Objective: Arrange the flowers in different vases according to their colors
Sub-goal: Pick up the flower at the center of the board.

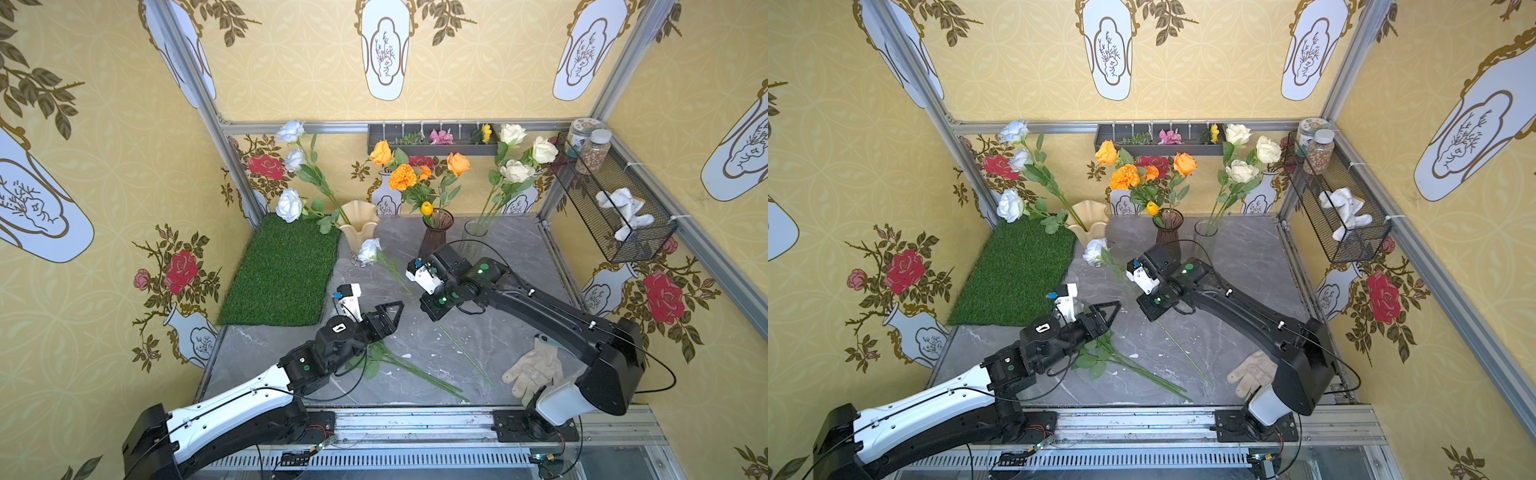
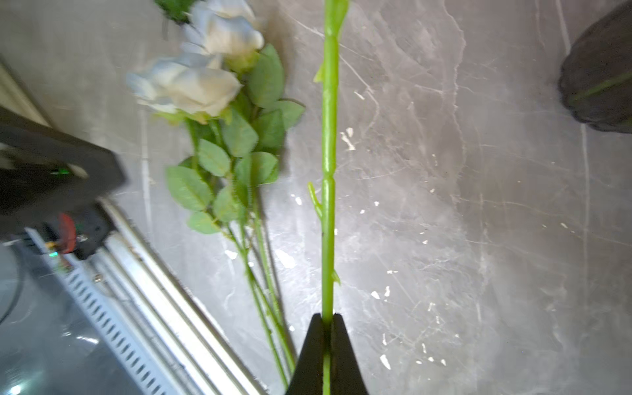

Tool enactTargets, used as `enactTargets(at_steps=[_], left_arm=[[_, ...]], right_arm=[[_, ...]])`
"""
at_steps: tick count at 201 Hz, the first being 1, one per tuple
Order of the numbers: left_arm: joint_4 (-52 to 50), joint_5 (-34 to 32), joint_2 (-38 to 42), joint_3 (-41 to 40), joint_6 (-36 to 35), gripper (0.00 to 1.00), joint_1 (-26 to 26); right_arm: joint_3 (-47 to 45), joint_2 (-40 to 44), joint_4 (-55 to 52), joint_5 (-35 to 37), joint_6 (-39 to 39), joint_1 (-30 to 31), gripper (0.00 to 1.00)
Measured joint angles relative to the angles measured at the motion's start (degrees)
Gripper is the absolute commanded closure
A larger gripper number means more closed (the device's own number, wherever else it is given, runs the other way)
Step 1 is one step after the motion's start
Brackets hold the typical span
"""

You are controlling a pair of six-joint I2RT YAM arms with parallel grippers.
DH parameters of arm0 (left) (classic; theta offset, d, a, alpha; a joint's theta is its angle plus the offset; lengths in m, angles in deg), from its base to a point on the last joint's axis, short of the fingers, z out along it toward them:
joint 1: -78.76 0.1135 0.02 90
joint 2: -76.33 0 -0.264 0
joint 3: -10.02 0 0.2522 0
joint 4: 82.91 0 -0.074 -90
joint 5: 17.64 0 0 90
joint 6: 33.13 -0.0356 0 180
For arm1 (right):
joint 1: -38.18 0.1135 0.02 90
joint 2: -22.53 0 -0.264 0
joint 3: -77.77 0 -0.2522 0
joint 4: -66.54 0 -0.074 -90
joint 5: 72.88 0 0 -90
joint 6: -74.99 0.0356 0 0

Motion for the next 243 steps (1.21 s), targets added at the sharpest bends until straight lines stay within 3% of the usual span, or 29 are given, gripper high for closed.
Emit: enactTargets(at_steps=[19,73,113,213,243], left_arm=[[0.0,-2.2,-4.2,3.1,-1.0,0.1,-2.8],[-0.2,-4.6,-11.1,10.0,-1.7,0.29,-3.5],[0.2,-4.6,-13.1,13.2,-2.9,0.46,-3.5],[3.5,-2.8,-15.3,13.4,-2.8,0.62,-3.5],[5.0,-1.7,-15.7,13.3,-2.3,0.81,-3.5]], right_arm=[[-0.5,3.1,-0.4,-4.9,0.9,-2.3,1.0],[-0.7,8.4,-1.0,-13.0,2.8,-3.1,1.0],[-0.6,9.9,-1.4,-14.5,3.2,-3.1,1.0],[-1.3,12.2,-0.2,-16.1,5.8,-3.1,1.0],[-1.9,12.7,0.1,-16.1,5.9,-3.1,1.0]])
